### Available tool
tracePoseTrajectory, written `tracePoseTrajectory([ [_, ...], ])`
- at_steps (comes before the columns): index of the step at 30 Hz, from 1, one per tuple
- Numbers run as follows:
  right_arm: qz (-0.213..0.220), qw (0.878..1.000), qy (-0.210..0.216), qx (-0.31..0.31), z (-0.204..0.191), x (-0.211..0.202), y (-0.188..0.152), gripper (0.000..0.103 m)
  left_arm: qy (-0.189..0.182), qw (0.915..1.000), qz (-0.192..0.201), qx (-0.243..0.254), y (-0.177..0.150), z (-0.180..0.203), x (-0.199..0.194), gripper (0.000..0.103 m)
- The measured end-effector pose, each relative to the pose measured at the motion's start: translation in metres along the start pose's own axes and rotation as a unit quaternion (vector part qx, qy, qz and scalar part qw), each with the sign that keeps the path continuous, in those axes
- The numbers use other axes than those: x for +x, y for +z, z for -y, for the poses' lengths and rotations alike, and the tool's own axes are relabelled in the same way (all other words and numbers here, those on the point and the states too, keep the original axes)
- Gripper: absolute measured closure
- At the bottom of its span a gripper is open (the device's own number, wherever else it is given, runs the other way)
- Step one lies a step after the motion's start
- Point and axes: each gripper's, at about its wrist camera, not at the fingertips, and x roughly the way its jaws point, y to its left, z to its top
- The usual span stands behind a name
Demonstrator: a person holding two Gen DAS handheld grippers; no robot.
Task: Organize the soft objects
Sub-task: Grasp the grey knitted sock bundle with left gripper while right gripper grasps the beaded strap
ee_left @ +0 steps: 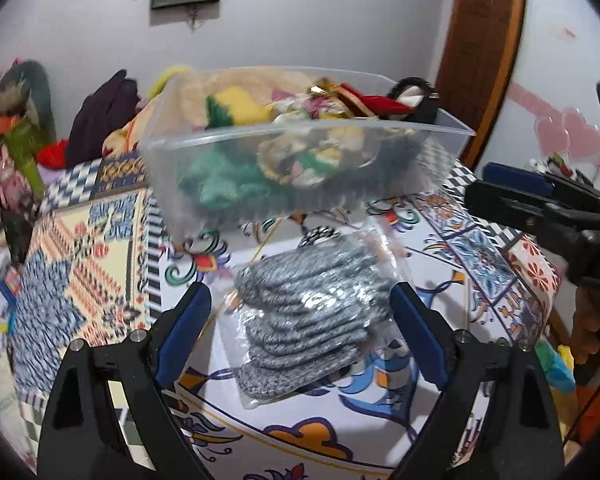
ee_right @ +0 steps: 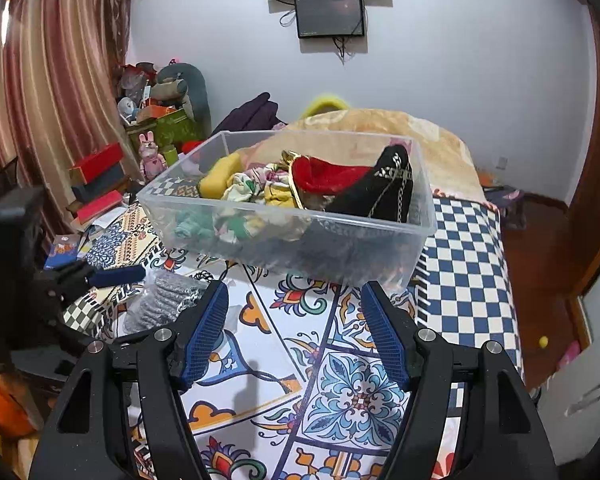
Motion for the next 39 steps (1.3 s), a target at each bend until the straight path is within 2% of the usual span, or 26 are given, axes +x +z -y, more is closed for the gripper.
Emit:
tracePoseTrajectory([
  [1,-0.001,1.0,0.001,0.002,0.001,0.0,0.0,0.037,-0.004,1.0,-0.004,-0.005,-0.002,-0.002,0.002,0.022],
  [5,-0.003,1.0,0.01,0.008,0.001,0.0,-0.004,0.037,-0.006,0.9999,0.004,0.015,-0.008,0.002,0.0,0.044],
  [10,-0.01,1.0,0.018,0.006,-0.003,0.005,-0.006,0.037,-0.004,0.9993,0.022,0.029,-0.01,0.008,-0.012,0.058],
  [14,-0.017,1.0,0.024,-0.003,-0.009,0.011,-0.008,0.037,-0.009,0.999,0.041,0.014,-0.009,0.004,-0.03,0.059],
  [19,-0.043,0.998,0.052,-0.018,-0.026,0.027,-0.011,0.04,-0.014,0.9982,0.058,-0.011,-0.001,-0.015,-0.043,0.059],
  [25,-0.076,0.995,0.057,-0.041,-0.045,0.054,-0.007,0.054,0.001,0.997,0.072,-0.028,0.003,-0.033,-0.05,0.059],
  [29,-0.099,0.992,0.053,-0.049,-0.051,0.073,0.002,0.072,0.007,0.9967,0.073,-0.036,0.004,-0.04,-0.05,0.059],
  [31,-0.098,0.992,0.049,-0.06,-0.055,0.077,0.005,0.08,0.009,0.9965,0.073,-0.038,0.003,-0.041,-0.05,0.059],
  [32,-0.097,0.992,0.052,-0.061,-0.055,0.077,0.005,0.089,0.01,0.9966,0.073,-0.038,0.003,-0.041,-0.049,0.059],
  [33,-0.094,0.992,0.057,-0.062,-0.056,0.075,0.005,0.092,0.011,0.9965,0.073,-0.038,0.004,-0.042,-0.049,0.059],
  [39,-0.057,0.995,0.056,-0.054,-0.049,0.056,0.008,0.095,0.012,0.9959,0.079,-0.044,0.007,-0.042,-0.052,0.059],
])
